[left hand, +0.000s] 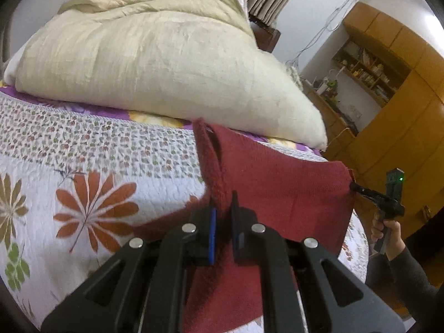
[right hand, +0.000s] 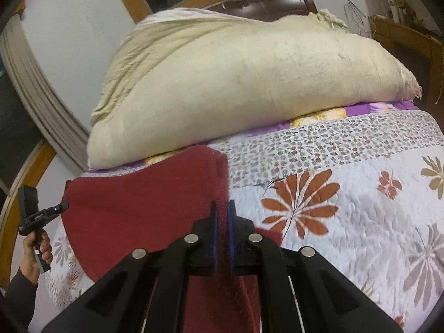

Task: Fold small clothes

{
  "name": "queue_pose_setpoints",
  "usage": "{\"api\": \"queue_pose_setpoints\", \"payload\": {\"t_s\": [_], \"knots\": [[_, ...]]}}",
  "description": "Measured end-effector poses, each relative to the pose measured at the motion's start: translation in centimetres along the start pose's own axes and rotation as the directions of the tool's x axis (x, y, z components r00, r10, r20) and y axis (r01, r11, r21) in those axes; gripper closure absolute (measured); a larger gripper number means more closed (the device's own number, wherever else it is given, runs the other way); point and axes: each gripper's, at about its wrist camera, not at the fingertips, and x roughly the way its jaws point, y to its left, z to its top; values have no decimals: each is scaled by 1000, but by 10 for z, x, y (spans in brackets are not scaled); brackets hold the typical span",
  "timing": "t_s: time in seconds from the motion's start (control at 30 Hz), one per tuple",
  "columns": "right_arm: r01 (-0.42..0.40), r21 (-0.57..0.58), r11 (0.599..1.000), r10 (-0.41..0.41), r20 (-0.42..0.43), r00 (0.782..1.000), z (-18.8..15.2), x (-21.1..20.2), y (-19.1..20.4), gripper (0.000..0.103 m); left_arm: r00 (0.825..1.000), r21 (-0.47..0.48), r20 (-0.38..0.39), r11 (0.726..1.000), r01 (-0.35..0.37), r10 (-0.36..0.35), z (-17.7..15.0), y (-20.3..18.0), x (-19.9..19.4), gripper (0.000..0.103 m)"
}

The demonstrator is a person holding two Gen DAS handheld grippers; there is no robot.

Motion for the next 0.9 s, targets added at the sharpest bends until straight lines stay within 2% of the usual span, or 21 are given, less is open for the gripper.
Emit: {"api": "queue_pose_setpoints", "payload": {"t_s": [0.13, 0.23, 0.37, 0.43, 0.53, 0.67, 0.8, 0.9], "knots": [[48, 6, 999, -48, -49, 998, 11, 41, -10, 97, 998, -27, -45, 999, -45, 44, 7, 20, 38, 96], [82, -3, 997, -81, -108, 991, 13, 75, -15, 97, 992, -85, -103, 993, -78, 69, 4, 44, 70, 96], [105, 3, 994, -103, -185, 977, 6, 115, -22, 97, 973, -155, -206, 978, -138, 105, -8, 74, 109, 96], [134, 3, 991, -130, -219, 967, 2, 132, -26, 97, 966, -180, -232, 971, -156, 112, -13, 84, 120, 96], [160, 19, 987, -151, -237, 960, -2, 149, -33, 97, 972, -236, -219, 962, -134, 82, -11, 97, 123, 96], [133, 42, 990, -121, -214, 969, 2, 148, -36, 97, 980, -234, -191, 967, -101, 56, 2, 99, 115, 96], [132, 44, 990, -120, -212, 970, 8, 150, -39, 97, 977, -238, -205, 964, -114, 65, 5, 105, 119, 96], [142, 57, 988, -126, -223, 967, 6, 158, -44, 97, 969, -253, -233, 957, -142, 82, -3, 115, 133, 96]]}}
